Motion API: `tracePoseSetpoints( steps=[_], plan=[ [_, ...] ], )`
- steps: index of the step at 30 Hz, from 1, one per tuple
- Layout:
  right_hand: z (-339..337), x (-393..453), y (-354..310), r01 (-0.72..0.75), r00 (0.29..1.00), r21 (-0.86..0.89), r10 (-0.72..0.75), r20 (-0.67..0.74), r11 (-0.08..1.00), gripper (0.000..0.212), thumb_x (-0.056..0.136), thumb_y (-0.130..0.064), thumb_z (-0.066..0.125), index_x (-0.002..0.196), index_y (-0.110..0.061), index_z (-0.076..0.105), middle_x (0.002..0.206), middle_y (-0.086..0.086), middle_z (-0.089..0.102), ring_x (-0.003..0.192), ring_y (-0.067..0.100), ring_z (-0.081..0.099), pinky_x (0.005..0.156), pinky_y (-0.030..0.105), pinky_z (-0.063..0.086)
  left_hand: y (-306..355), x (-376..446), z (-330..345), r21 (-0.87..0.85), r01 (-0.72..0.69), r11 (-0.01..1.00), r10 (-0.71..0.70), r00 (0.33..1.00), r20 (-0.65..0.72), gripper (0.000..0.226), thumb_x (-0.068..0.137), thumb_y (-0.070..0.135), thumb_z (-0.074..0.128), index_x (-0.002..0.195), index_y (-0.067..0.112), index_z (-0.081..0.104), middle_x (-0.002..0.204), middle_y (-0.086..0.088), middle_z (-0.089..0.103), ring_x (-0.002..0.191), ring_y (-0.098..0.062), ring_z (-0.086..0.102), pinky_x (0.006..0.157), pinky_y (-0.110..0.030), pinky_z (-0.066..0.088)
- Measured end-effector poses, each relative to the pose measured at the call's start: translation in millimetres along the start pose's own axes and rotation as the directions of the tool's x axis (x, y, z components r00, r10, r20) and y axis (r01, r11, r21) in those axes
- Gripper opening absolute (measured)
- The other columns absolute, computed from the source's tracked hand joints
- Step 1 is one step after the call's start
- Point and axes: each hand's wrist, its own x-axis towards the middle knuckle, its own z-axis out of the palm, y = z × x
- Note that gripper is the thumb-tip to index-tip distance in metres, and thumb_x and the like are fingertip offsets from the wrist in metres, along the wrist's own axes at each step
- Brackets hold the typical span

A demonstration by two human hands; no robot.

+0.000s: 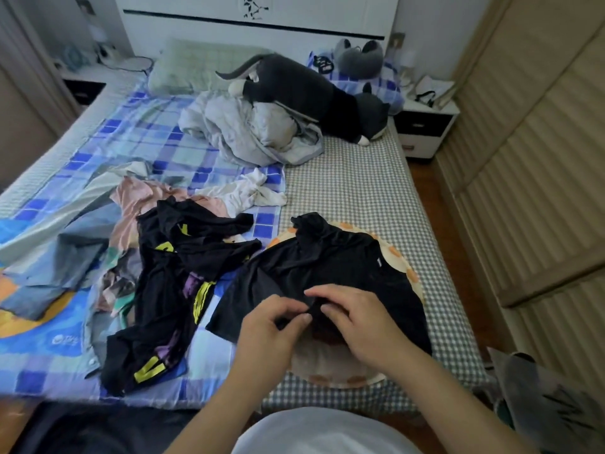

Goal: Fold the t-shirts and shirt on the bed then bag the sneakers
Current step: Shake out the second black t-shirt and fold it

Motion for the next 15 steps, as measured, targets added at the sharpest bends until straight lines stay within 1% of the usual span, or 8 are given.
tracePoseSetpoints(
  steps=[1, 3, 5, 7, 9, 11, 13, 15],
  plan=[
    [-2, 0, 0, 0.057, 0.998, -0.088, -0.053, 0.045, 0.995, 0.033, 0.098, -0.013, 0.059, 0.126, -0.030, 0.068, 0.116, -0.018, 0.068, 0.109, -0.003, 0.059, 0.095, 0.013, 0.044, 2, 0, -1, 0.012, -0.006, 1.000, 0.005, 1.000, 0.013, 0.023, 0.085, 0.008, 0.079, 0.085, 0.031, 0.075, 0.085, 0.014, 0.069, 0.088, -0.008, 0.066, 0.076, -0.015, 0.047],
    [-7, 0, -1, 0.123, 0.990, -0.218, -0.103, 0.100, 0.968, 0.025, 0.096, -0.016, 0.062, 0.117, -0.029, 0.069, 0.107, -0.015, 0.067, 0.102, 0.001, 0.057, 0.092, 0.020, 0.046, 5, -1, -1, 0.047, -0.015, 0.999, 0.013, 0.999, 0.046, 0.023, 0.085, 0.008, 0.079, 0.085, 0.030, 0.076, 0.086, 0.013, 0.070, 0.088, -0.008, 0.068, 0.078, -0.017, 0.050],
    [-12, -1, 0, 0.180, 0.983, -0.333, -0.155, 0.100, 0.926, 0.012, 0.094, -0.021, 0.066, 0.103, -0.028, 0.065, 0.096, -0.015, 0.061, 0.093, 0.005, 0.052, 0.082, 0.030, 0.048, 5, -2, -1, 0.065, -0.007, 0.998, 0.003, 0.998, 0.056, 0.021, 0.086, 0.009, 0.078, 0.085, 0.031, 0.076, 0.086, 0.014, 0.071, 0.088, -0.007, 0.068, 0.078, -0.018, 0.051],
    [-14, -2, 0, 0.200, 0.980, -0.434, -0.181, 0.086, 0.878, 0.005, 0.095, -0.026, 0.063, 0.099, -0.029, 0.062, 0.091, -0.013, 0.052, 0.086, 0.008, 0.048, 0.071, 0.031, 0.047, 6, -3, 2, 0.058, 0.022, 0.998, -0.025, 0.999, 0.046, 0.020, 0.087, 0.010, 0.077, 0.084, 0.030, 0.075, 0.084, 0.014, 0.071, 0.086, -0.006, 0.068, 0.076, -0.016, 0.050],
    [-14, -4, 1, 0.137, 0.991, -0.493, -0.122, 0.062, 0.859, 0.009, 0.099, -0.035, 0.055, 0.102, -0.033, 0.064, 0.087, -0.010, 0.050, 0.078, 0.010, 0.050, 0.065, 0.033, 0.048, 7, -5, 7, 0.054, 0.068, 0.996, -0.071, 0.996, 0.045, 0.018, 0.088, 0.011, 0.076, 0.083, 0.027, 0.074, 0.081, 0.013, 0.072, 0.082, -0.005, 0.067, 0.071, -0.013, 0.047],
    [-11, -7, 1, 0.059, 0.998, -0.466, -0.040, 0.051, 0.883, 0.016, 0.100, -0.043, 0.052, 0.104, -0.034, 0.064, 0.082, -0.008, 0.058, 0.073, 0.013, 0.057, 0.065, 0.037, 0.051, 7, -5, 13, 0.042, 0.118, 0.992, -0.120, 0.991, 0.055, 0.016, 0.088, 0.012, 0.075, 0.082, 0.027, 0.075, 0.078, 0.012, 0.073, 0.078, -0.005, 0.067, 0.070, -0.017, 0.049],
    [-8, -11, -1, -0.026, 0.995, -0.370, 0.059, 0.079, 0.929, 0.020, 0.096, -0.050, 0.055, 0.108, -0.035, 0.060, 0.078, -0.009, 0.064, 0.072, 0.009, 0.061, 0.064, 0.034, 0.052, 8, -4, 17, 0.030, 0.161, 0.987, -0.163, 0.984, 0.069, 0.016, 0.087, 0.013, 0.075, 0.081, 0.027, 0.076, 0.077, 0.011, 0.074, 0.077, -0.005, 0.068, 0.073, -0.023, 0.053],
    [-9, -12, 1, -0.071, 0.987, -0.372, 0.119, 0.107, 0.926, 0.023, 0.093, -0.052, 0.060, 0.109, -0.035, 0.058, 0.078, -0.009, 0.064, 0.073, 0.009, 0.061, 0.064, 0.033, 0.052, 9, -3, 19, 0.029, 0.170, 0.985, -0.171, 0.983, 0.065, 0.016, 0.087, 0.012, 0.074, 0.081, 0.027, 0.077, 0.076, 0.011, 0.074, 0.077, -0.005, 0.069, 0.075, -0.024, 0.054]
  ],
)
